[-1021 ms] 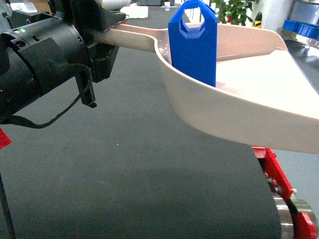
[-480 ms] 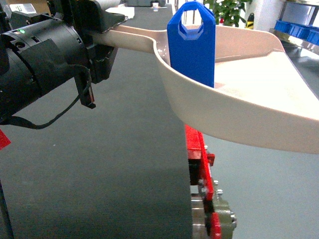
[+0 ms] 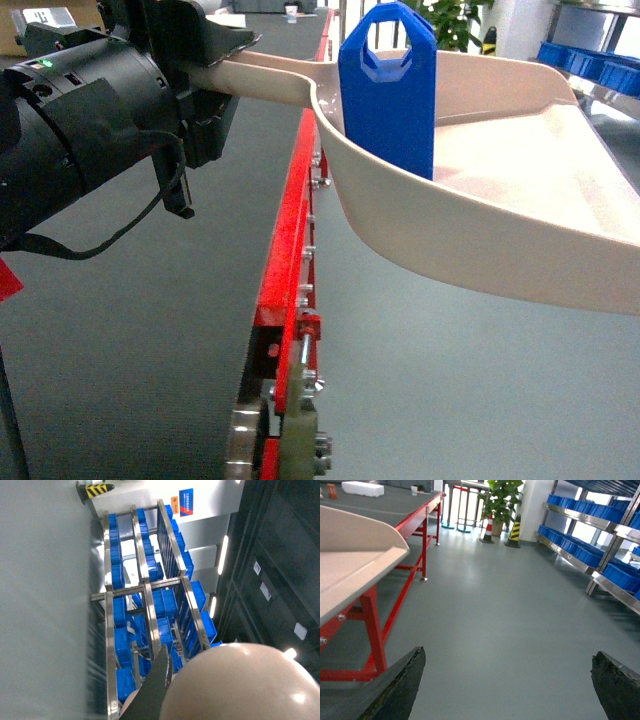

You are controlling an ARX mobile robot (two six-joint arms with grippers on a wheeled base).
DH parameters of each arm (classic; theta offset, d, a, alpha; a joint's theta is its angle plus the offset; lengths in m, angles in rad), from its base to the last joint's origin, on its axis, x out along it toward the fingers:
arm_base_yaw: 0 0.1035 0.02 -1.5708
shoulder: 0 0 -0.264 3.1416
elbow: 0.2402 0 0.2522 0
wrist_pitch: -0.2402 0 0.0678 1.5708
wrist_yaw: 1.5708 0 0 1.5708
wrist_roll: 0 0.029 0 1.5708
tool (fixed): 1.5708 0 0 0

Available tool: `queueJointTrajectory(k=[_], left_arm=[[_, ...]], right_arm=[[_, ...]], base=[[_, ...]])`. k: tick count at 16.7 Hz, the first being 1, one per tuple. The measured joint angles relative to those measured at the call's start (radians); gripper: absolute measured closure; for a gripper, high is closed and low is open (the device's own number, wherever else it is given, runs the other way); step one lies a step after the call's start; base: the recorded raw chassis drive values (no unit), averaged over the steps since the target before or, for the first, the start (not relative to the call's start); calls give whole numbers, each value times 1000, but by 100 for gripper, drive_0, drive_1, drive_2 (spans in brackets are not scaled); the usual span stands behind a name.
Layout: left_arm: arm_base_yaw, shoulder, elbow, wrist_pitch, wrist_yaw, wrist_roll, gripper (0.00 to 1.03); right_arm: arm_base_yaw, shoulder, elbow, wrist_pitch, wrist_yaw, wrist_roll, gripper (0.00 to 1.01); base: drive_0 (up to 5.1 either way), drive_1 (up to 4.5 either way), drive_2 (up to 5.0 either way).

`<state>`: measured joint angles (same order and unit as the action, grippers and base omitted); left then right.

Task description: Place part in tray to right shelf

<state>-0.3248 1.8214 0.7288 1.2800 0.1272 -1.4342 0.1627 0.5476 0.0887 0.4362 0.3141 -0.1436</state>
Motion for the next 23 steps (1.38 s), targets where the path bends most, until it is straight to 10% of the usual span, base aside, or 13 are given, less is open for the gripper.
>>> queueJointTrajectory(k=[23], left_arm=[[-1, 0, 0, 0, -2, 0, 90]], right_arm=[[0, 0, 0, -1, 0, 0, 3]], base=[[503, -242, -242]])
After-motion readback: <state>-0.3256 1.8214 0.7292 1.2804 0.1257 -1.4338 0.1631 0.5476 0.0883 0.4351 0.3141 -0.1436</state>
